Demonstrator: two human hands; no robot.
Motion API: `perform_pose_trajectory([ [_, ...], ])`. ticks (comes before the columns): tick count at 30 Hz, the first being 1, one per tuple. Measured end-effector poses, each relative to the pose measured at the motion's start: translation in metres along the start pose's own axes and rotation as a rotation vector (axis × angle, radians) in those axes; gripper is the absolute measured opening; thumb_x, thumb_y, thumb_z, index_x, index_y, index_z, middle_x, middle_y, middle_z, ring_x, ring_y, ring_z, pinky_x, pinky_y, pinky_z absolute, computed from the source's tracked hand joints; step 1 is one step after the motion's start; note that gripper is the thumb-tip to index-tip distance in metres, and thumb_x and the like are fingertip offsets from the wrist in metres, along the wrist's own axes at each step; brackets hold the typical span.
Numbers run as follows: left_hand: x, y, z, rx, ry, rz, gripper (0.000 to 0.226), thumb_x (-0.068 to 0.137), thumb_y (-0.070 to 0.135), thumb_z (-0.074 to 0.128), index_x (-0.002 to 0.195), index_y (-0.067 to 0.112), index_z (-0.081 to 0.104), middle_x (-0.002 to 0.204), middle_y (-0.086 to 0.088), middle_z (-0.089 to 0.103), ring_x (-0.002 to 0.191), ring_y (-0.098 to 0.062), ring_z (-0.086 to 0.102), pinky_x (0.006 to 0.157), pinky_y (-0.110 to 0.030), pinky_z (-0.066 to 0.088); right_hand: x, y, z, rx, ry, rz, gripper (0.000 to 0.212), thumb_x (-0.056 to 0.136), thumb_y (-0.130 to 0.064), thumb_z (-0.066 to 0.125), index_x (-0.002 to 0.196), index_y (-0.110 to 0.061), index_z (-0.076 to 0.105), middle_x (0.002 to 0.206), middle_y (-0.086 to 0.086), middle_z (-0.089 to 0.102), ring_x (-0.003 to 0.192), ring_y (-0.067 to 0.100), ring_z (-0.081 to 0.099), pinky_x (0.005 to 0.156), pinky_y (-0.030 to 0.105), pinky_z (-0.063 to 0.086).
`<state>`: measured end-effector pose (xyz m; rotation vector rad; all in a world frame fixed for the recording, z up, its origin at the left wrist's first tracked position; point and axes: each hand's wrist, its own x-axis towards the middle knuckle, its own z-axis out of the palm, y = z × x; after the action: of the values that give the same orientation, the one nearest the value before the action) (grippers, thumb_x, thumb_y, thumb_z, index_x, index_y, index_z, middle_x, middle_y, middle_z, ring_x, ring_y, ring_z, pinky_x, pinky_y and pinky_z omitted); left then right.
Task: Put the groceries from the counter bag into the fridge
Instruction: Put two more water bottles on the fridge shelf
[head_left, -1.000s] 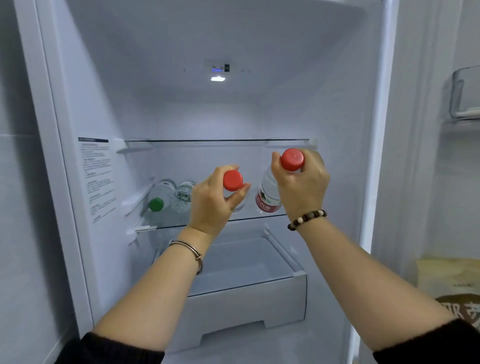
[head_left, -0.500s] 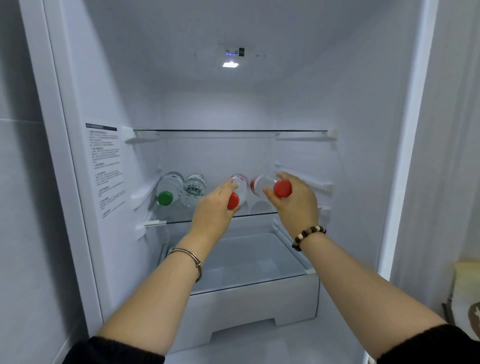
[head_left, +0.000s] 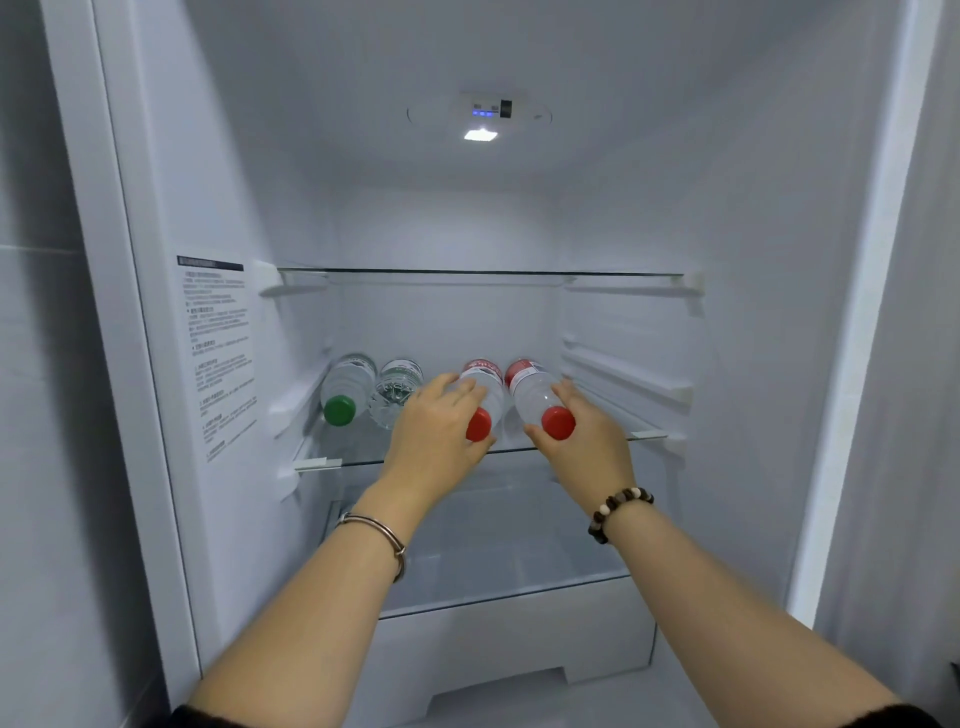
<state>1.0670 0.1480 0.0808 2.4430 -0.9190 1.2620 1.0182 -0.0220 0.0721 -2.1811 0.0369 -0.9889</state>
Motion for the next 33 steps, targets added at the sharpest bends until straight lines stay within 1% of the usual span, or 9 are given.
perform_pose_trajectory([
  [2,0.002,-0.002,-0.004,0.028,-0.016,0.057,0.059,0.074,0.038,0.077,0.123,0.009,0.061,0.127,-0.005,0.062,0.127,-0.03,0.047,0.104,-0.048,0.036,0.005,-0.003,0.002,0.011,-0.04,0.037,0.061,0.082,-0.033,0.067,0.138,-0.022,0.045,0.138,-0.003,0.051,0.118,0.017,0.054,0.098,0.034,0.046],
  [4,0.005,-0.003,-0.007,0.047,-0.078,0.074,0.061,0.082,0.046,0.066,0.133,0.015,0.053,0.139,0.0,0.052,0.139,-0.025,0.03,0.113,-0.047,0.021,0.011,-0.007,0.003,0.015,-0.075,0.043,0.057,0.083,-0.03,0.066,0.136,-0.021,0.047,0.131,-0.001,0.057,0.109,0.017,0.057,0.09,0.027,0.047],
  [6,0.007,-0.005,-0.008,0.076,-0.138,0.044,0.063,0.087,0.053,0.054,0.14,0.02,0.043,0.148,0.004,0.041,0.145,-0.021,0.015,0.116,-0.045,0.009,0.017,-0.011,0.003,-0.023,-0.111,0.003,0.053,0.083,-0.024,0.065,0.134,-0.019,0.049,0.127,0.001,0.059,0.107,0.017,0.057,0.084,0.02,0.042],
  [9,0.011,-0.01,-0.007,0.088,-0.219,-0.013,0.062,0.093,0.054,0.042,0.146,0.023,0.033,0.154,0.006,0.029,0.146,-0.018,0.003,0.118,-0.045,0.003,0.026,-0.015,0.004,-0.064,-0.179,-0.015,0.057,0.083,-0.021,0.065,0.137,-0.017,0.046,0.133,0.003,0.055,0.115,0.019,0.054,0.086,0.018,0.037],
  [16,0.02,-0.024,-0.003,0.198,-0.28,-0.142,0.052,0.098,0.045,0.037,0.146,0.025,0.031,0.153,0.005,0.03,0.146,-0.024,0.001,0.115,-0.053,-0.001,0.042,-0.017,0.019,-0.007,-0.258,0.017,0.061,0.082,-0.016,0.064,0.139,-0.016,0.044,0.134,0.005,0.053,0.112,0.017,0.056,0.085,0.019,0.042],
  [22,0.028,-0.032,0.003,0.219,-0.305,-0.284,0.049,0.098,0.039,0.04,0.144,0.025,0.034,0.154,0.004,0.029,0.146,-0.025,0.0,0.114,-0.056,-0.002,0.057,-0.022,0.038,-0.068,-0.314,-0.012,0.062,0.081,-0.017,0.062,0.14,-0.018,0.042,0.131,0.004,0.056,0.093,0.011,0.056,0.077,0.019,0.043],
  [27,0.031,-0.035,0.005,0.211,-0.298,-0.368,0.045,0.096,0.043,0.043,0.14,0.033,0.039,0.154,0.001,0.026,0.145,-0.027,0.005,0.113,-0.06,0.011,0.066,-0.021,0.044,-0.073,-0.333,0.002,0.063,0.084,-0.019,0.062,0.141,-0.016,0.038,0.136,0.005,0.051,0.111,0.019,0.056,0.083,0.021,0.042],
  [30,0.032,-0.035,0.006,0.17,-0.289,-0.409,0.046,0.095,0.045,0.045,0.139,0.035,0.039,0.152,0.0,0.029,0.144,-0.026,0.01,0.112,-0.06,0.013,0.069,-0.023,0.048,-0.084,-0.343,0.004,0.061,0.085,-0.019,0.061,0.142,-0.013,0.036,0.139,0.006,0.048,0.116,0.019,0.052,0.083,0.02,0.037],
  [33,0.031,-0.036,0.007,0.176,-0.28,-0.408,0.045,0.095,0.046,0.045,0.138,0.034,0.041,0.15,0.0,0.033,0.142,-0.025,0.013,0.111,-0.059,0.016,0.072,-0.023,0.05,-0.129,-0.355,-0.015,0.063,0.086,-0.021,0.06,0.143,-0.013,0.034,0.145,0.005,0.041,0.125,0.02,0.046,0.091,0.022,0.036],
])
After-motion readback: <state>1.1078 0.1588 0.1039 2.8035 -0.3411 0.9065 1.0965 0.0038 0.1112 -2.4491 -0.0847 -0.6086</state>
